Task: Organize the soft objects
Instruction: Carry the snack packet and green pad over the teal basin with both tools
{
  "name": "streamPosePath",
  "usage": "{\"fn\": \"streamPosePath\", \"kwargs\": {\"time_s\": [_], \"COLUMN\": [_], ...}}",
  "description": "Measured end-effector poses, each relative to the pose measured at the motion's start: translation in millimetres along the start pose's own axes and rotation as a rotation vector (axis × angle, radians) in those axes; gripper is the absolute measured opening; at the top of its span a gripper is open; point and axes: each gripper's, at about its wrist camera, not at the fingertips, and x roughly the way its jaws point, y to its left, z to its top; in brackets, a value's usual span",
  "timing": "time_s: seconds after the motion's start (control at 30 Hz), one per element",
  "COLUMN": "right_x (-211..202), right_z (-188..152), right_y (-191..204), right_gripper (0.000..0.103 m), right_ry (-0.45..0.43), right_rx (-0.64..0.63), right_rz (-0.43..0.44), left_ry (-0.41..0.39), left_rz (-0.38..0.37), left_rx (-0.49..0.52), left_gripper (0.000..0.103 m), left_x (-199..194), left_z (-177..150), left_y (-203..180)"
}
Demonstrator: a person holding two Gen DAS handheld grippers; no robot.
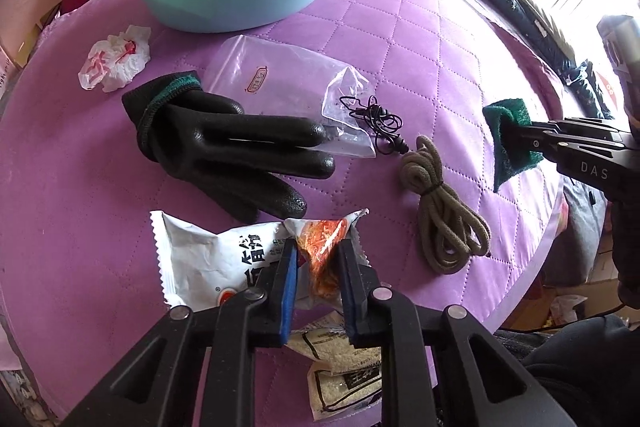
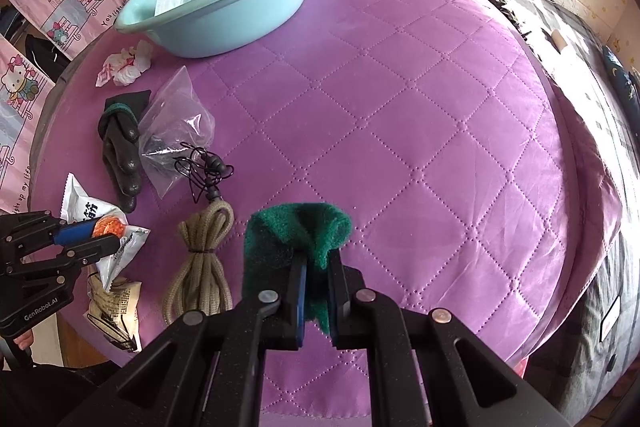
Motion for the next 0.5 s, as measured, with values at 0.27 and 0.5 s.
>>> {"fn": "streamPosePath", "kwargs": {"time_s": [0.27, 0.5], "right_x": [-13, -26], "right_z": [-1, 1], "right_y": [4, 9], "right_gripper": [0.007, 0.007], "right_ry": [-0.029, -0.063], "right_rx": [-0.022, -0.043], "right_rz": [0.009, 0.015], "left_ry": [-0.040, -0.077], "left_rz": [0.013, 0.030], "left_rx": [-0.003, -0.007], "left_gripper": [0.020, 0.020], "left_x": [-25, -43], "left_z": [-13, -20], "left_y": [-3, -5]}}
